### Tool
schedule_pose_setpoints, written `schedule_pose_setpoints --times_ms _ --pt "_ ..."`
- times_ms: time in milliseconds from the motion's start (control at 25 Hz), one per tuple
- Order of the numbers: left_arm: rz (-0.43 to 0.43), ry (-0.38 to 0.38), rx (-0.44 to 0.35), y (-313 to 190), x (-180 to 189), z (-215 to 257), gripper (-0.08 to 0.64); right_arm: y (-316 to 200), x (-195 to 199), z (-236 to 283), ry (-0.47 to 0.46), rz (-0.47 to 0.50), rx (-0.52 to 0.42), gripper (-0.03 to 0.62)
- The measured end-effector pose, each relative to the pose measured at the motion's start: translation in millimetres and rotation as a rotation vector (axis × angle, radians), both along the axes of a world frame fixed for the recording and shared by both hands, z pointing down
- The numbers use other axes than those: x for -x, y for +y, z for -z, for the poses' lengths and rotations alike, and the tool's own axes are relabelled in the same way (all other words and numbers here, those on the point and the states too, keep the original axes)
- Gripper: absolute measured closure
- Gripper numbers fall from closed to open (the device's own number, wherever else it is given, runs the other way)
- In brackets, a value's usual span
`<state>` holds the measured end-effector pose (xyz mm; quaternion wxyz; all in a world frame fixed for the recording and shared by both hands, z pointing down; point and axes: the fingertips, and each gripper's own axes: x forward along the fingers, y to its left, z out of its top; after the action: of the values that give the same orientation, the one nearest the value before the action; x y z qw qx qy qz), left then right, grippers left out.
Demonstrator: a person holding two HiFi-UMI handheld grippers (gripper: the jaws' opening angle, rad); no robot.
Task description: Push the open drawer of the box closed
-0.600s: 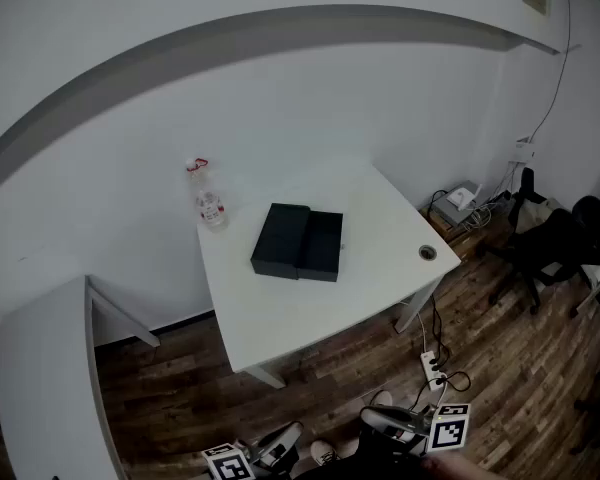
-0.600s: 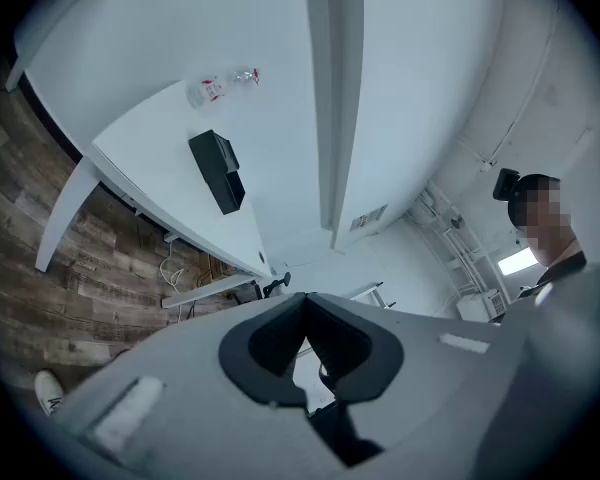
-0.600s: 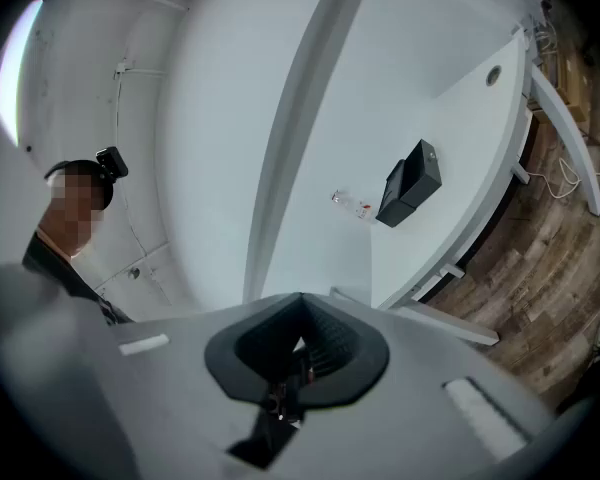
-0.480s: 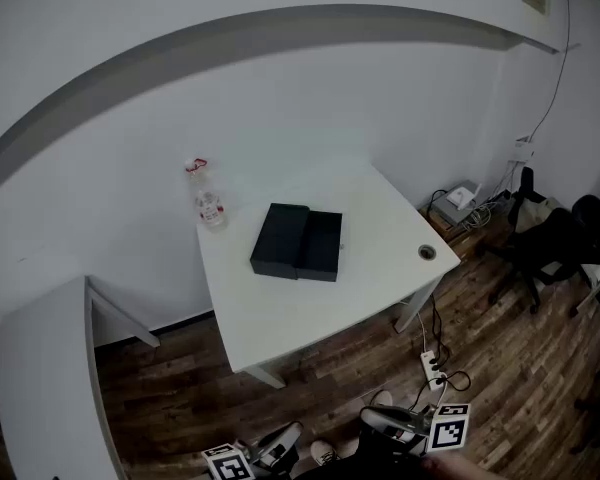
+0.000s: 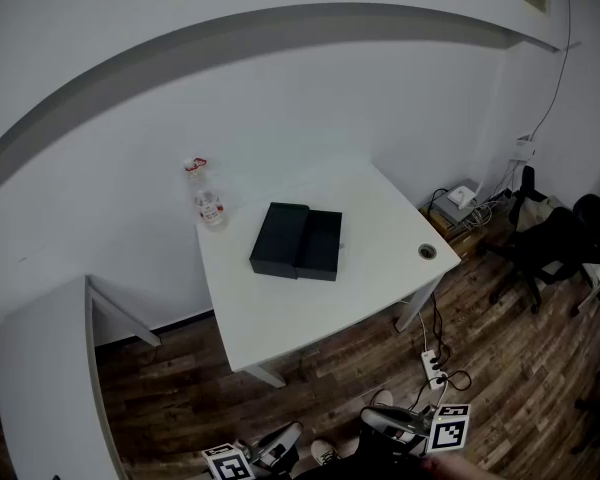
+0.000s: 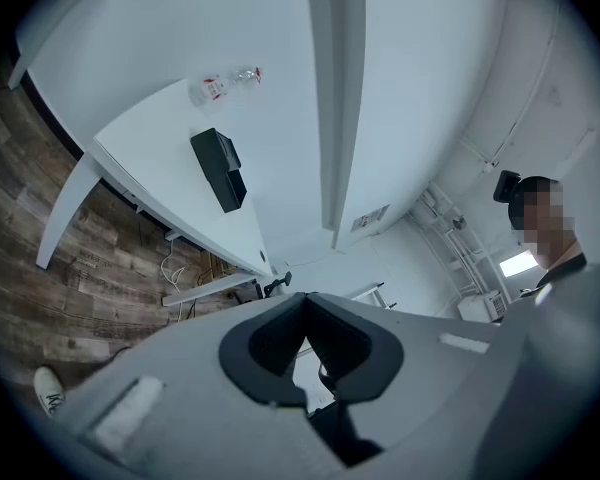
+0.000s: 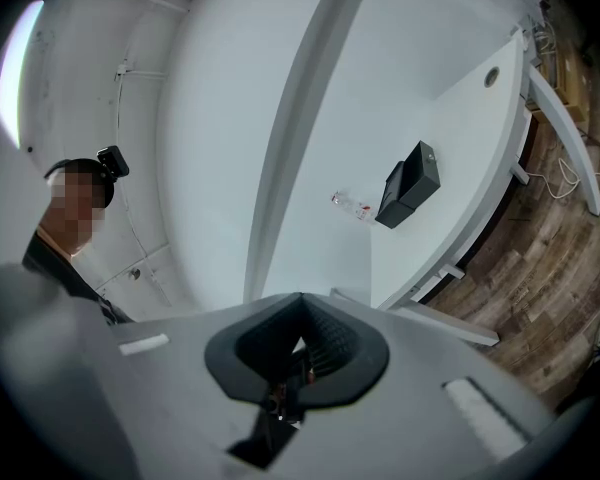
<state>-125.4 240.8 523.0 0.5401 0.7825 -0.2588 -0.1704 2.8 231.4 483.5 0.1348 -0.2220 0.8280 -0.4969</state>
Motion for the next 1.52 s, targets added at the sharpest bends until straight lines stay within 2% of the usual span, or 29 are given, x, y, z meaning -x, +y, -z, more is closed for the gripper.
schedule_pose_setpoints --times_ms 680,1120,1320,1520 --pt "-0.002 -0.009 0.029 -13 -15 -6 0.557 -15 -18 -1 -0.056 -0.005 -0.002 0.588" --pt "0.043 -0.036 0.049 -69 -56 -8 0.557 -81 -63 5 -0.075 0.052 -0.001 0.588" --pt "0.035 -0.119 0.026 -107 -86 -12 0.557 -124 -96 5 -0.069 0.073 0.002 0.588" --pt "0.003 -0.281 -0.039 -151 -111 -4 0.555 -163 -122 3 -0.081 0.095 0.007 0.588"
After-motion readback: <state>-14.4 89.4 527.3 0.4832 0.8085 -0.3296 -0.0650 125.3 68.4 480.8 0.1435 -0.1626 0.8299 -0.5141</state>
